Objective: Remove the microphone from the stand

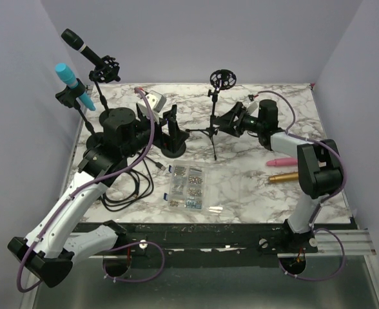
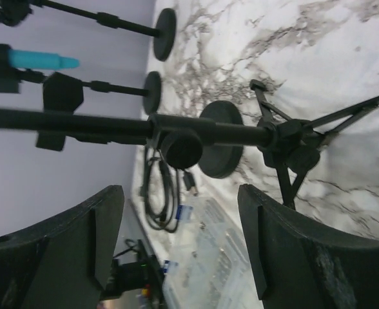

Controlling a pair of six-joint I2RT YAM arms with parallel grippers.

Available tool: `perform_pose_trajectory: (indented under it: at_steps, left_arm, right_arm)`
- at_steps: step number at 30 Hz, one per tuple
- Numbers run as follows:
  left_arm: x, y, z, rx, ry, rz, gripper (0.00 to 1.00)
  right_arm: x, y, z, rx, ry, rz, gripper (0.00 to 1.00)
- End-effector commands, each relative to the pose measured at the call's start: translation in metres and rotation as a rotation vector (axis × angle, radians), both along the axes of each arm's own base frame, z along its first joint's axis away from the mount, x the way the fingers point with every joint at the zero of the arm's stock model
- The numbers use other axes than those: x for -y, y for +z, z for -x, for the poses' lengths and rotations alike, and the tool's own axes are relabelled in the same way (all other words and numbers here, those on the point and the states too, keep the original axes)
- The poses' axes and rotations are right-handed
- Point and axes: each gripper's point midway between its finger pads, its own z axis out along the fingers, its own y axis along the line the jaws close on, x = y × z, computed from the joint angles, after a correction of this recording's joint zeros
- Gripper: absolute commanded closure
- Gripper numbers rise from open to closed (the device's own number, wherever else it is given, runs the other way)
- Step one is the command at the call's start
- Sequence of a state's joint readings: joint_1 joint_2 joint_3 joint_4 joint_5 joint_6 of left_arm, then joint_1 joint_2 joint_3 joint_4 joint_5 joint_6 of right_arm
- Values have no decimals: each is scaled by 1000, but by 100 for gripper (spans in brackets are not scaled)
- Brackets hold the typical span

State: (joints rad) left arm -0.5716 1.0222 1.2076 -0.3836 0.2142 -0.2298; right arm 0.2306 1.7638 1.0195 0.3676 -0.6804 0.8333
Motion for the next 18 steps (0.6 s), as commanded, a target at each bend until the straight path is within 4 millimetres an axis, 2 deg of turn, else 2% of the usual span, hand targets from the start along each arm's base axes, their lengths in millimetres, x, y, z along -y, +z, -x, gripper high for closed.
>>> perform_pose_trajectory:
  at_steps: [1,5,7,10,12,18]
  left_arm:
    - [-4,4,0,56,11,7,2]
    - [-3,5,4,59,-1,20,1]
    - [-3,4,5,58,-2,21,1]
    - [-3,4,5,59,-1,23,1]
    - [-3,4,5,58,-2,23,1]
    - [-1,2,4,48,-10,22,1]
  right_arm:
    - [-20,22,9,-85,229,-271,23]
    - [-22,12,-10,-111,240,-283,24]
    - [-23,14,-16,-103,247,-310,26]
    - [-22,19,-19,-100,279,-360,43]
    - [-19,19,-20,-106,289,-390,48]
    - [-9,12,-20,-129,329,-411,50]
